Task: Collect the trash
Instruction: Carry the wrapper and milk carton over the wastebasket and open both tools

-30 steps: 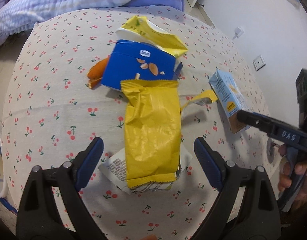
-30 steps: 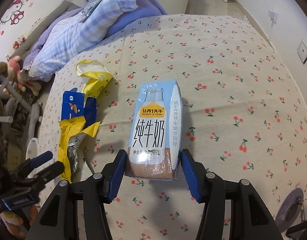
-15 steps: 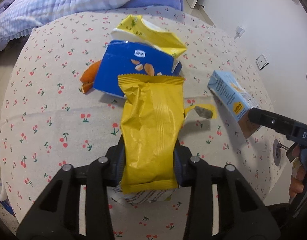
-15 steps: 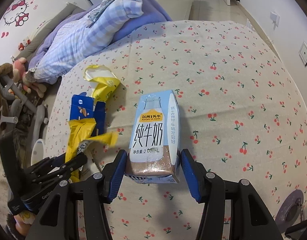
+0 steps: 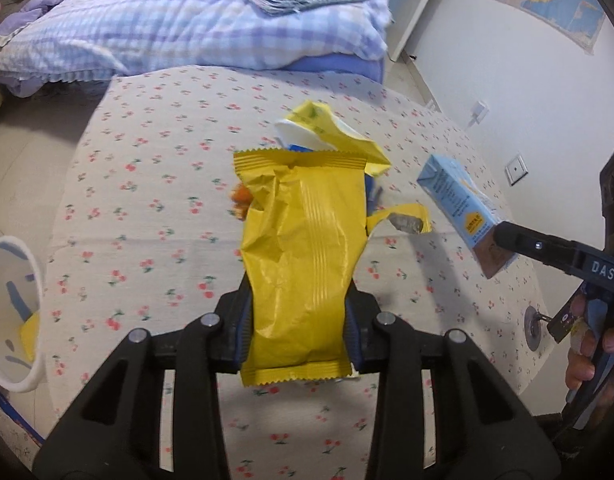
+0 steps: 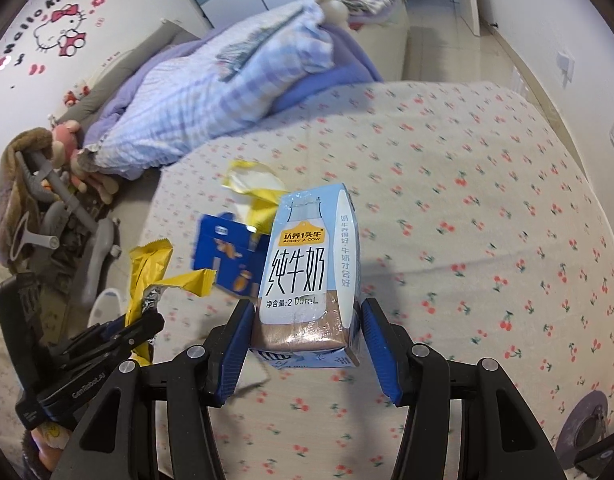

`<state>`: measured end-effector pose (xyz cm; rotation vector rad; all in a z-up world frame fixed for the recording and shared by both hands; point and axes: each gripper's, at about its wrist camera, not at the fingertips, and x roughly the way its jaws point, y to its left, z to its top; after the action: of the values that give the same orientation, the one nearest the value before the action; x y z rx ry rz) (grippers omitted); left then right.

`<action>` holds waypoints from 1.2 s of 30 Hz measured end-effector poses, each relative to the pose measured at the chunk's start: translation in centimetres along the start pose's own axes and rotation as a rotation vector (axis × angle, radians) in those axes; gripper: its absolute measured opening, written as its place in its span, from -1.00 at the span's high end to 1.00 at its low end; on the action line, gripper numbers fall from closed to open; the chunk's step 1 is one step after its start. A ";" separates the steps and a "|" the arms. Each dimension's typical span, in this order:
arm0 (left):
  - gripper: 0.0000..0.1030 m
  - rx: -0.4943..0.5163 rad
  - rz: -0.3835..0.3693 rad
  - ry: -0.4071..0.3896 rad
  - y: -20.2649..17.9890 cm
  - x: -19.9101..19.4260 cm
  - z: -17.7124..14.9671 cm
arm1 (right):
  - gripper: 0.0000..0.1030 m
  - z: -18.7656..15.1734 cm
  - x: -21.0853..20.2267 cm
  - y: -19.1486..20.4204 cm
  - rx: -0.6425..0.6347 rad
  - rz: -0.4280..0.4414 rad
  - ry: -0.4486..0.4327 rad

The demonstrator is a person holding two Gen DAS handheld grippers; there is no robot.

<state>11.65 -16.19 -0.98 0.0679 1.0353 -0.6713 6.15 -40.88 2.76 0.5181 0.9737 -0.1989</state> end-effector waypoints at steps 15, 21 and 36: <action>0.24 -0.258 0.161 -0.055 14.7 -6.3 -2.4 | -0.09 -0.4 3.3 13.5 -0.171 0.154 0.040; 0.23 -0.368 0.235 -0.038 20.9 -7.4 -4.3 | -0.09 -1.5 6.9 20.3 -0.252 0.199 0.094; -0.77 -0.447 0.432 -0.071 28.4 -9.0 -6.2 | -0.09 -4.7 14.3 30.9 -0.362 0.283 0.197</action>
<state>19.35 13.05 -4.18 -0.1185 1.0383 -0.0433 22.65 -10.92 -1.05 0.3394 1.0856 0.2840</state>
